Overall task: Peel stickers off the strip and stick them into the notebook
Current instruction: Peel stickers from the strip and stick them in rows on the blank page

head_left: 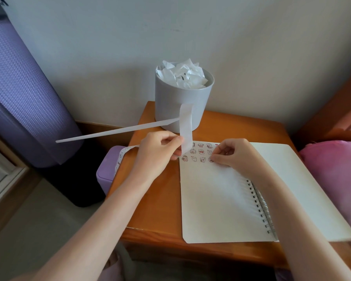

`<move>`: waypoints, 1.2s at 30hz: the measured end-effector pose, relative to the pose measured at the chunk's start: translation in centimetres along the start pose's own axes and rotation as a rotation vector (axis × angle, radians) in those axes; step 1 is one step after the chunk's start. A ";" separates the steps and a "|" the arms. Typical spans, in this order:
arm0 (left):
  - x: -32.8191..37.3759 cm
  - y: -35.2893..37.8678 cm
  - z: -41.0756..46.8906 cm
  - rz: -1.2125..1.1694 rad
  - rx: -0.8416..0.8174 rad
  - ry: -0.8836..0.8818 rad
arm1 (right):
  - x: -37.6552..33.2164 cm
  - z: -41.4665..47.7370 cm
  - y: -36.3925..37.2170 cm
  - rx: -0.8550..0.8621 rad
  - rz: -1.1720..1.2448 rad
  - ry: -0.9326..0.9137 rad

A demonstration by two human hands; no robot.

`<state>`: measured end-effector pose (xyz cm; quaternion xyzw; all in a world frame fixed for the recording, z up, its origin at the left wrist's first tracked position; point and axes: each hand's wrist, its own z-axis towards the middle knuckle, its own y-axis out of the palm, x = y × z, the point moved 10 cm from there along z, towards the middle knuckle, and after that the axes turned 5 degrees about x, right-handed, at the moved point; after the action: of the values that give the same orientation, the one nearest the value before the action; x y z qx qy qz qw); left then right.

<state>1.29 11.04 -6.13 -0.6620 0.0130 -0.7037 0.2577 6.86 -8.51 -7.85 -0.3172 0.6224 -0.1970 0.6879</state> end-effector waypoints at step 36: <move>0.8 0.3 -0.4 -0.186 -0.018 0.006 | -6.0 -1.6 1.0 -0.048 0.390 -0.233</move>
<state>1.08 10.32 -5.52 -0.6606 -0.0418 -0.7263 0.1852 4.24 -4.12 -4.17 -0.2277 0.5926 -0.0074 0.7726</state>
